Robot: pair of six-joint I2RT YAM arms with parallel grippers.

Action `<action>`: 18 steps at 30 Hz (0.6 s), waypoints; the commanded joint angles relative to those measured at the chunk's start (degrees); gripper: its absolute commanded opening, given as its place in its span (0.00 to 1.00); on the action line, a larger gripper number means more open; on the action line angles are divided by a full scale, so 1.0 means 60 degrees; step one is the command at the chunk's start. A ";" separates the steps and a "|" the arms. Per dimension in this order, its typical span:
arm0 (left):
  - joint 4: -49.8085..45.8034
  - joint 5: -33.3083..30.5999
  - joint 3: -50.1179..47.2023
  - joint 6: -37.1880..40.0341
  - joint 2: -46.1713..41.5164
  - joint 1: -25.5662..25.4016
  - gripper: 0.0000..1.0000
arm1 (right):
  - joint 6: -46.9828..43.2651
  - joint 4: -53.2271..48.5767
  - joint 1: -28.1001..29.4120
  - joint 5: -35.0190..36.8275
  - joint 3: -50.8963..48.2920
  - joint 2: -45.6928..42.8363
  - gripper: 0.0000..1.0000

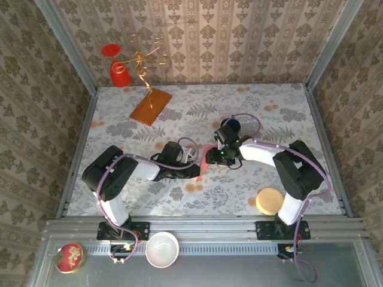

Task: Fold a paper plane with a square sheet of paper (pick it up from the middle)
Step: Fold the wing for the fifth time at the center of the table.

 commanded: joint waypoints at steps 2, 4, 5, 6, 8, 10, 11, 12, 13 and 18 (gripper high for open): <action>-0.1000 -0.0789 -0.0357 0.0106 0.0812 -0.0072 0.11 | -0.0169 -0.0472 0.0049 0.0166 0.0412 0.0454 0.57; -0.1022 -0.0810 -0.0345 0.0124 0.0827 -0.0072 0.13 | -0.0156 -0.0844 0.0179 0.0501 0.0612 0.0681 0.58; -0.1030 -0.0813 -0.0350 0.0120 0.0838 -0.0067 0.14 | -0.0147 -0.1062 0.0278 0.0668 0.0722 0.0832 0.58; -0.1051 -0.0835 -0.0354 0.0126 0.0853 -0.0063 0.15 | -0.0115 -0.1293 0.0381 0.0865 0.0860 0.0966 0.58; -0.1052 -0.0832 -0.0355 0.0122 0.0907 -0.0063 0.16 | -0.0033 -0.1656 0.0550 0.1140 0.1102 0.1284 0.58; -0.1051 -0.0832 -0.0340 0.0100 0.0969 -0.0066 0.18 | 0.0074 -0.1981 0.0698 0.1344 0.1303 0.1591 0.58; -0.1031 -0.0852 -0.0341 0.0084 0.1009 -0.0059 0.18 | 0.0139 -0.2099 0.0764 0.1448 0.1393 0.1740 0.59; -0.1037 -0.0858 -0.0340 0.0050 0.1031 -0.0069 0.18 | 0.0245 -0.2255 0.0804 0.1554 0.1470 0.1871 0.59; -0.1052 -0.0869 -0.0322 0.0022 0.1046 -0.0069 0.18 | 0.0340 -0.2351 0.0820 0.1594 0.1525 0.1981 0.59; -0.1438 -0.1026 -0.0253 -0.0052 0.1134 -0.0070 0.15 | 0.0692 -0.2457 0.0828 0.1525 0.1565 0.2119 0.63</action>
